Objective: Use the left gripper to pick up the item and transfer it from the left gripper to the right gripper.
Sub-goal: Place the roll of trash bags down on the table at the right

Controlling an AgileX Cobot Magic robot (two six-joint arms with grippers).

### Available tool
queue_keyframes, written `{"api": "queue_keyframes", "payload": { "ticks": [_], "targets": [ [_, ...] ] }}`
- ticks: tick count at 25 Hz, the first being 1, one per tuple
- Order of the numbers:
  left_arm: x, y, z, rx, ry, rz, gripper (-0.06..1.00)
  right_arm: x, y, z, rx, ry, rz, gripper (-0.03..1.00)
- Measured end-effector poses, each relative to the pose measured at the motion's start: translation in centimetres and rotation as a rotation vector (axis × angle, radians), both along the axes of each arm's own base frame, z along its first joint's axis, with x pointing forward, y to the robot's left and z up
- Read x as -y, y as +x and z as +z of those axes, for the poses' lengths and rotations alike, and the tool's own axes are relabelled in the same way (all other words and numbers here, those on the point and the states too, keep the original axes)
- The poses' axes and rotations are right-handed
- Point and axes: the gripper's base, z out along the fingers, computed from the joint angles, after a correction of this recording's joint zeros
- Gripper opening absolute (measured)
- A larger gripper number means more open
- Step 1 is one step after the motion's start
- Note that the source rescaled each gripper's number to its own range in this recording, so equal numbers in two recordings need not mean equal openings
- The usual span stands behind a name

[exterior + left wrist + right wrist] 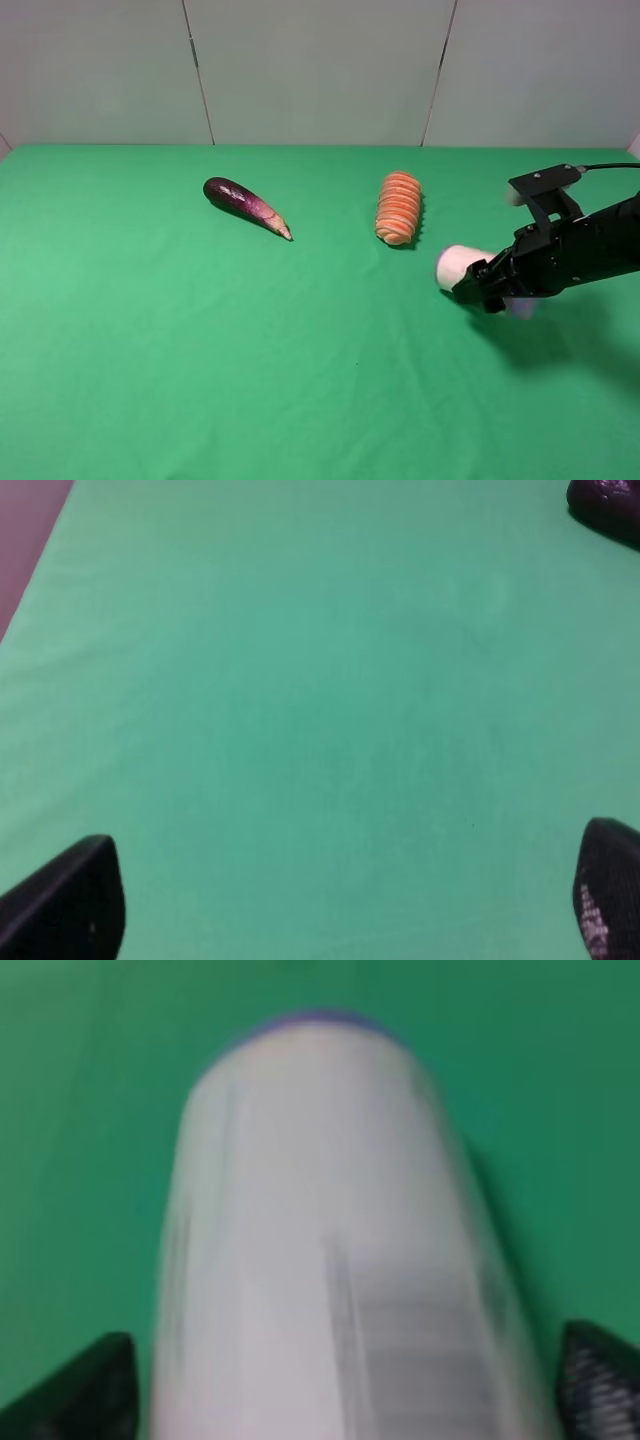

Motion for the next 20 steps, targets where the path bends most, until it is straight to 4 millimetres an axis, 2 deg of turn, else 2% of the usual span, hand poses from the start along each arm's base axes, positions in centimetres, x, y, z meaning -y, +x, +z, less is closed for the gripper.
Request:
{"api": "queue_keyframes", "payload": {
  "ticks": [2, 5, 20],
  "targets": [
    [0.0, 0.0, 0.0, 0.0, 0.0, 0.0, 0.7, 0.01, 0.01, 0.0, 0.0, 0.001, -0.005, 0.96],
    [0.0, 0.0, 0.0, 0.0, 0.0, 0.0, 0.7, 0.03, 0.04, 0.01, 0.004, -0.001, -0.007, 0.99],
    [0.0, 0.0, 0.0, 0.0, 0.0, 0.0, 0.7, 0.06, 0.02, 0.53, 0.028, 0.001, -0.009, 1.0]
  ]
}}
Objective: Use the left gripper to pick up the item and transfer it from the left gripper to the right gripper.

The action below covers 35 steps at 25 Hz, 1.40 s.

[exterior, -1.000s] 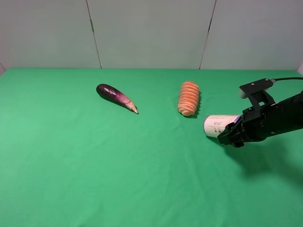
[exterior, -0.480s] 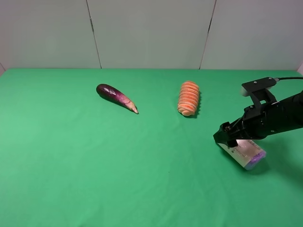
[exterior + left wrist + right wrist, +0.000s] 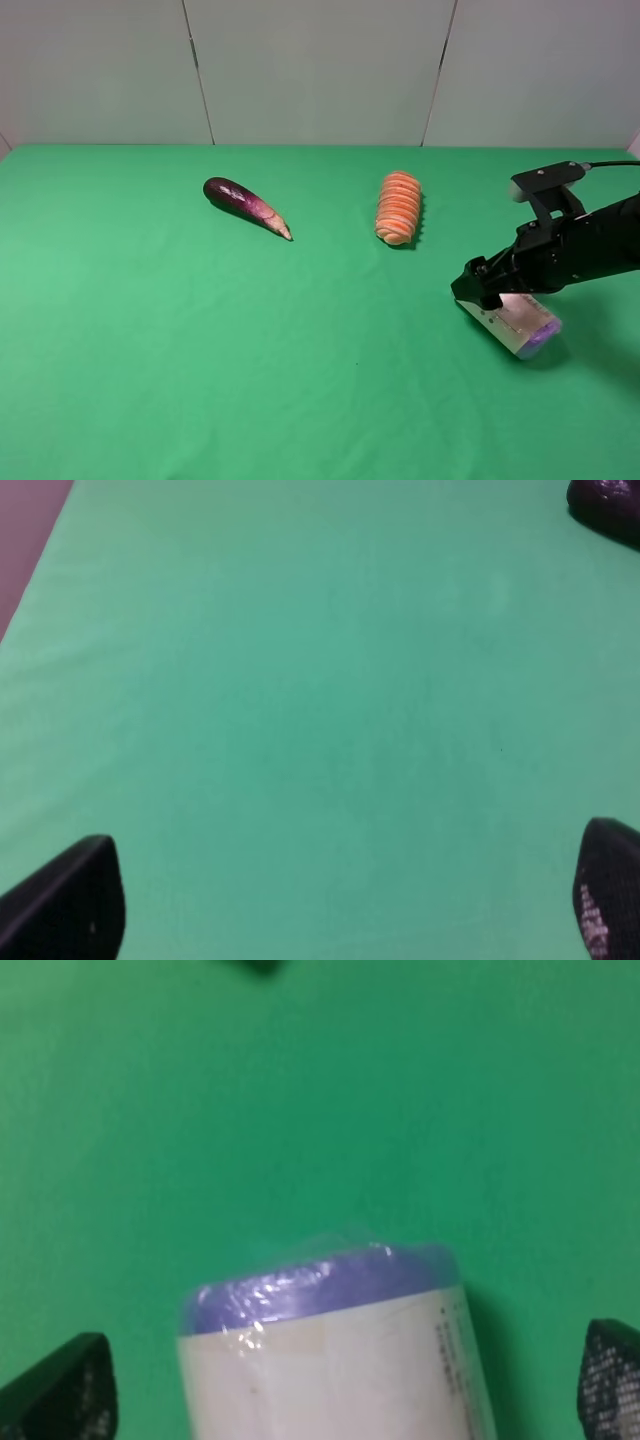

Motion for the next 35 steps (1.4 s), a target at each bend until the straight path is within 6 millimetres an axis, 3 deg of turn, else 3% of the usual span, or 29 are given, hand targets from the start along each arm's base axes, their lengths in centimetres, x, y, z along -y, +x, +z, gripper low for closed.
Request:
{"api": "queue_keyframes", "payload": {
  "ticks": [6, 13, 21, 29, 35],
  "targets": [
    [0.0, 0.0, 0.0, 0.0, 0.0, 0.0, 0.7, -0.1, -0.9, 3.2, 0.104, 0.049, 0.01, 1.0],
    [0.0, 0.0, 0.0, 0.0, 0.0, 0.0, 0.7, -0.3, -3.7, 7.4, 0.183, 0.135, 0.036, 1.0],
    [0.0, 0.0, 0.0, 0.0, -0.001, 0.001, 0.7, 0.6, -8.6, 11.0, 0.205, 0.143, 0.007, 1.0],
    [0.0, 0.0, 0.0, 0.001, -0.001, 0.001, 0.7, 2.3, -13.4, 16.1, 0.265, 0.105, -0.091, 1.0],
    [0.0, 0.0, 0.0, 0.001, -0.001, 0.001, 0.7, 3.3, -17.0, 16.5, 0.223, 0.088, -0.149, 1.0]
  ]
}}
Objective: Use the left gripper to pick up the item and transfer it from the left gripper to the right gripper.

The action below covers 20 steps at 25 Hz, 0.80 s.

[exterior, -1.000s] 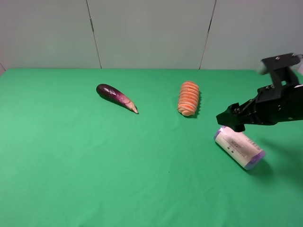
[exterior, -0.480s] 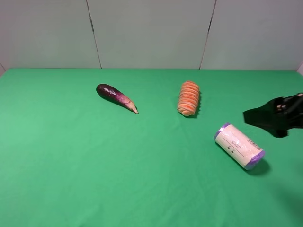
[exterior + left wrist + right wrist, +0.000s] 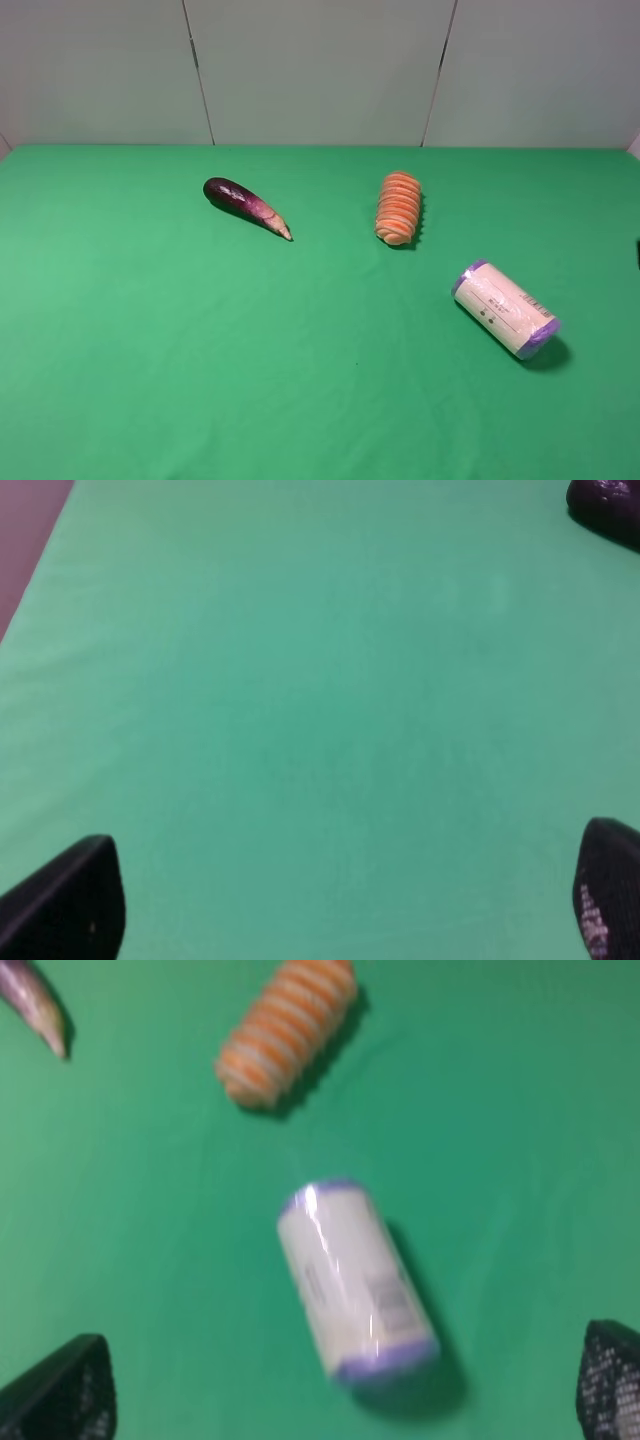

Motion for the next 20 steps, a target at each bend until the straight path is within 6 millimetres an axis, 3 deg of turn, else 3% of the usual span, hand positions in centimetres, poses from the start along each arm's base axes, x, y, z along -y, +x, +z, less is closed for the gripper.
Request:
{"api": "queue_keyframes", "payload": {
  "ticks": [5, 13, 20],
  "targets": [
    [0.0, 0.0, 0.0, 0.0, 0.0, 0.0, 0.7, 0.9, -3.0, -0.2, 0.018, -0.029, -0.035, 1.0],
    [0.0, 0.0, 0.0, 0.0, 0.0, 0.0, 0.7, 2.2, -7.2, 0.6, 0.324, 0.012, -0.108, 1.0],
    [0.0, 0.0, 0.0, 0.0, 0.0, 0.0, 0.7, 2.6, -8.1, -0.7, 0.37, 0.023, -0.136, 1.0]
  ]
}}
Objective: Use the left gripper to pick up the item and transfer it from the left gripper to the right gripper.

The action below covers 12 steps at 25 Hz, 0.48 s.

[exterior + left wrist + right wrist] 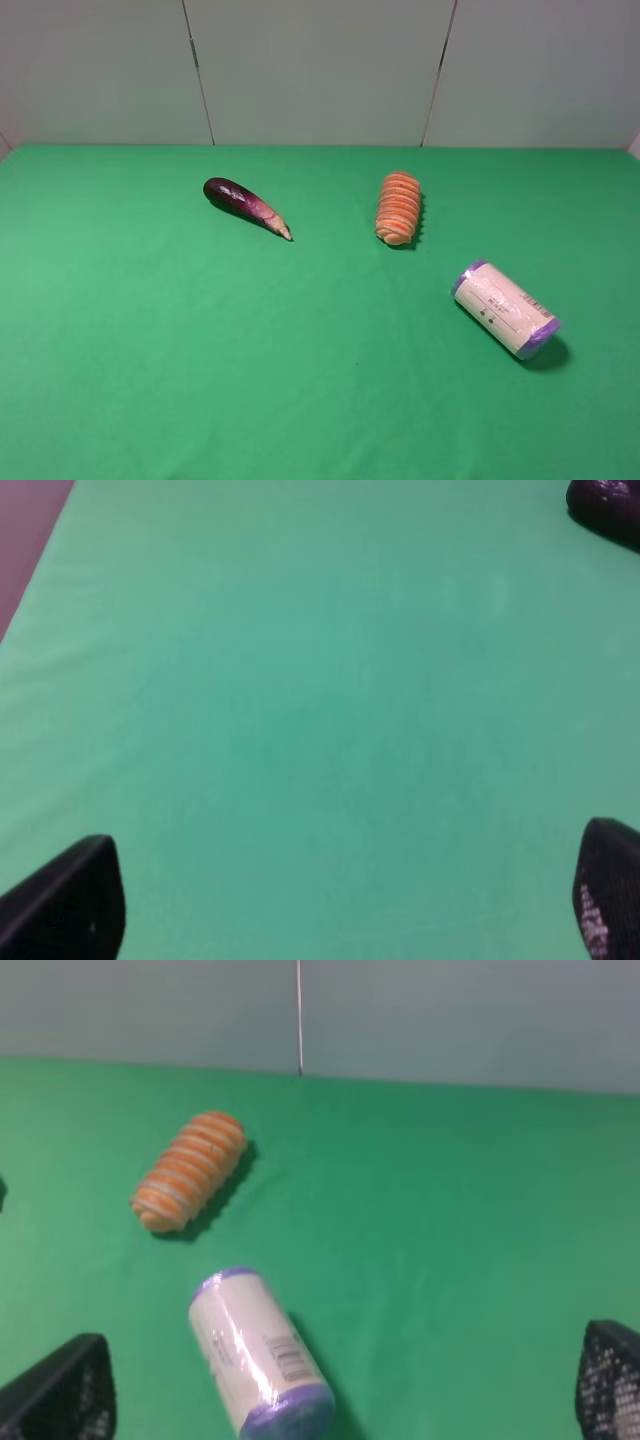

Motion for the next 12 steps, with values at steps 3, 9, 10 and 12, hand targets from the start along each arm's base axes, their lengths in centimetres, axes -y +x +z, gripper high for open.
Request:
{"api": "queue_keyframes", "payload": {
  "ticks": [3, 9, 10, 12],
  "targets": [
    [0.0, 0.0, 0.0, 0.0, 0.0, 0.0, 0.7, -0.2, 0.6, -1.3, -0.016, 0.011, 0.01, 1.0],
    [0.0, 0.0, 0.0, 0.0, -0.001, 0.0, 0.7, -0.5, 1.6, -2.6, -0.024, 0.016, 0.016, 1.0],
    [0.0, 0.0, 0.0, 0.0, -0.001, 0.0, 0.7, -0.5, 1.6, -2.6, -0.023, 0.016, 0.016, 1.0],
    [0.0, 0.0, 0.0, 0.0, -0.001, 0.0, 0.7, -0.5, 1.6, -2.6, -0.02, 0.016, 0.016, 1.0]
  ]
}}
